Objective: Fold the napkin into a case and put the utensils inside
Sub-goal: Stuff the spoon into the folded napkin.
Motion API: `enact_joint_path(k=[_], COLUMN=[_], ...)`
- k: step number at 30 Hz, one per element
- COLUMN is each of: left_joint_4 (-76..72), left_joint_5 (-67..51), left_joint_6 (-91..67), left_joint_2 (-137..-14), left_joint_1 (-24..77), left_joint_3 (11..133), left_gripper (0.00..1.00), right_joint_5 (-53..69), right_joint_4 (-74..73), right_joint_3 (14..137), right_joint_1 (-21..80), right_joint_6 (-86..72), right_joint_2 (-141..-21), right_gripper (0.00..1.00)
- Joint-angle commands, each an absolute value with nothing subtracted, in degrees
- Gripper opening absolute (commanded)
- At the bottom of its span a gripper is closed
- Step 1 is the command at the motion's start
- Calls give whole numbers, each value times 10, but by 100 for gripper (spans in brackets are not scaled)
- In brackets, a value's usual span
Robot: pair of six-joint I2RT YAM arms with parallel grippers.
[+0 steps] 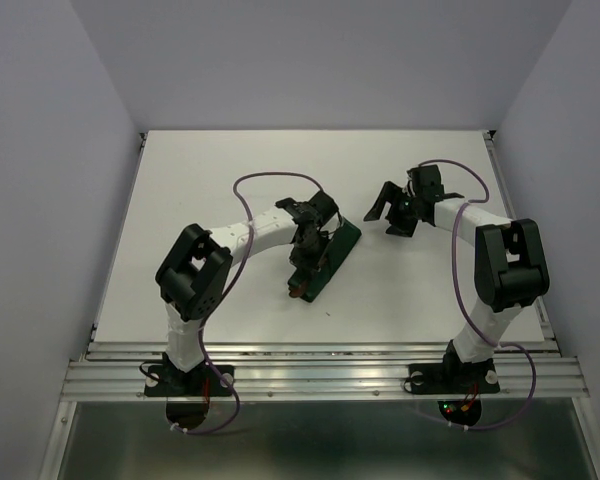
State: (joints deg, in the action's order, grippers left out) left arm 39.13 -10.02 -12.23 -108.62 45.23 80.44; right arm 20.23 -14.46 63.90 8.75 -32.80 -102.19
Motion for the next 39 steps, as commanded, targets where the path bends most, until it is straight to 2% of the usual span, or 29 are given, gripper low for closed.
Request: enact_joint_path(k=[1,16,19,22,25,27,28,33,39], left_joint_4=[405,410,409,407,400,395,389,367,345], left_joint_5=[-99,-95,-91,-87,-84,-81,-80,-91,-92], left_joint_6=[-123,-129,-130,-132,-135,-138,-141,-152,-162], left_joint_2=[-1086,-1146,-1153,-1158,-1160,-1160,-1160,-1161,-1164], left_joint_1=[458,458,457,458,457,458,457,458,458], left_joint_3=[836,898,907,913,914,911,910,901,898], left_gripper=[0,0,0,0,0,0,0,0,0], right_joint_5=[209,214,216,215,215,214,214,214,228], right_joint_4=[-120,-109,-97,-85,-82,-77,-79,-76,-47], right_joint_3=[637,630,632,639,661,680,687,713,686], right_joint_1=[91,91,91,91,97,103,110,133,151], right_joint_6=[-330,-337,-343,-346,-352,-353,-354,-356,-374], right_joint_2=[-1004,-997,-1002,-1019,-1048,-1065,-1082,-1128,-1141], right_gripper=[85,84,81,72,54,47,41,35,27])
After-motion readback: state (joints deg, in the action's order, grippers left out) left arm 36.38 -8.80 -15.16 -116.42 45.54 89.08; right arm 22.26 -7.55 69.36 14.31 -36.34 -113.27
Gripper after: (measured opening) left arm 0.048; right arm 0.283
